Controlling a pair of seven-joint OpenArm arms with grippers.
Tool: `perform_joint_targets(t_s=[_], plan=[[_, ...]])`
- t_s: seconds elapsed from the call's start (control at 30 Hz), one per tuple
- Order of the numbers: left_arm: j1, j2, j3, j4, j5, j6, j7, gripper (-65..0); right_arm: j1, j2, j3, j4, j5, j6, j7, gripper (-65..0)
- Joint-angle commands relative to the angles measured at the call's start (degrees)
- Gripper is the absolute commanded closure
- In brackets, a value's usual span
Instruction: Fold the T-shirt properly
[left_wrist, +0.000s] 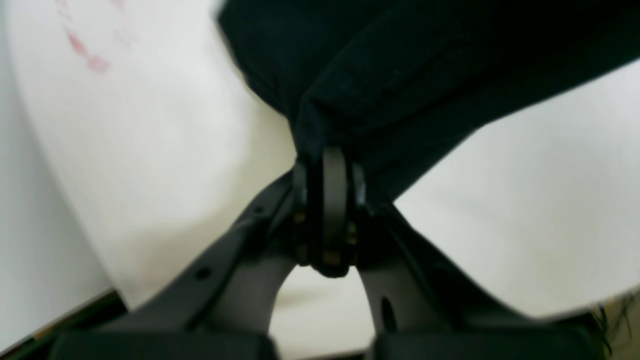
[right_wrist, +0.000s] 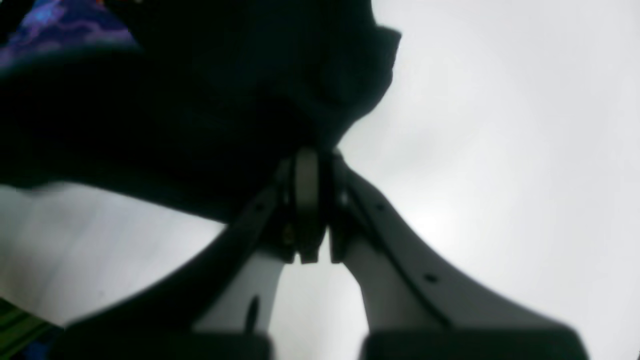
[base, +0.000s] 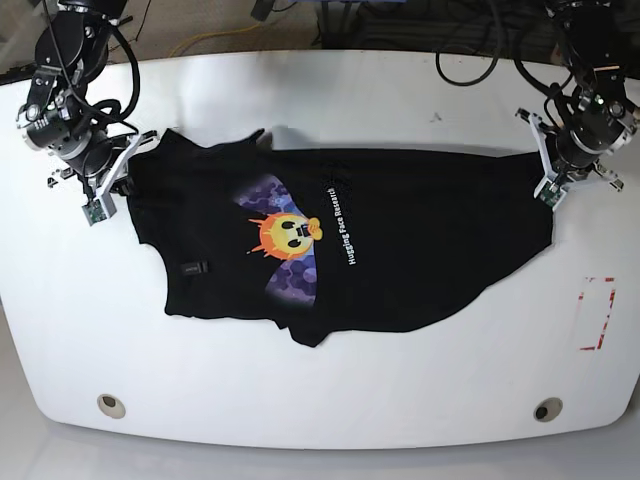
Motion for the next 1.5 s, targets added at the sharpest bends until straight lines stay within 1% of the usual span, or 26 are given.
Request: perform_joint_targets(t_s=[0.0,0.07,0.17,0.3,0.4,0.5,0.57,0.7,0.8,0.93,1.03,1.1,1.2,1.27,1.37,1.47], plan=[[1.4,-0.8,-1.9,1.0,0.7,0.3,-0.1,0.0,-0.4,-0.1,0.5,0.8,-0.4,-0.3,1.1,0.0],[2.3,-0.7,-2.4,1.0,0.6,0.3,-0.2,0.0,-0.9,-0.6,0.5,0.8,-0.4,-0.3,1.1,0.0],[2.6,1.4,-3.1,1.0,0.6,0.3,-1.0,0.0,-1.2,-1.6,0.5,0.8,-0.4,-0.3,1.1,0.0],[1.1,3.6,-7.2,1.0,0.6,0.3,-4.6,0.0,-0.4,-2.1,0.5,0.8,-0.4,-0.3,1.2,0.0],[-4.0,5.9,-7.2,0.9,1.0,0.3,-7.4,0.0,2.8,-2.1,0.5,0.7,-0.4,-0.5,1.4,0.0],[-9.4,7.3,-7.1,0.9,1.1,0.3,-7.1,0.0,5.9,-2.1,0.5,0.7,-0.4,-0.5,1.4,0.0],[-14.9,8.9,-6.6,0.8,1.1,0.3,-6.1,0.0,9.2,-2.1,0.3,0.7,-0.6,-0.6,1.4,0.0],[-23.1,9.5,-2.9,0.8,2.8,0.3,-3.5,0.0,15.5,-2.1,0.1,0.7,-2.9,-0.4,1.4,0.0],[-29.0,9.3,-0.5,0.7,4.4,0.3,-3.1,0.0,20.2,-1.7,0.0,0.7,-4.5,-0.4,1.4,0.0],[-37.3,7.5,2.2,-1.0,7.3,0.3,-2.9,0.0,26.6,-1.5,-1.1,-0.2,-6.2,-0.3,1.1,0.0],[-43.9,4.0,5.8,-3.1,9.0,0.3,-2.9,0.0,31.5,1.9,-5.1,-2.0,-6.7,-0.3,1.1,0.0],[-48.2,0.6,8.7,-4.9,9.0,0.3,-2.9,0.0,34.7,3.8,-8.2,-3.5,-6.6,-0.3,1.1,0.0],[-54.6,-4.2,12.3,-7.8,8.7,0.3,-2.9,0.0,39.3,5.1,-10.5,-4.6,-6.5,-0.3,1.0,0.0],[-59.4,-6.4,13.2,-9.5,8.4,0.3,-3.0,0.0,42.1,6.3,-11.7,-4.8,-6.6,-0.3,0.9,0.0],[-65.3,-9.2,14.4,-10.9,5.5,0.3,-2.9,0.0,45.8,8.1,-14.6,-5.2,-6.5,-0.3,0.9,0.0],[-69.0,-12.5,18.2,-10.7,3.2,0.3,-2.9,0.0,47.8,9.3,-15.9,-5.0,-6.5,-0.2,0.9,0.0]])
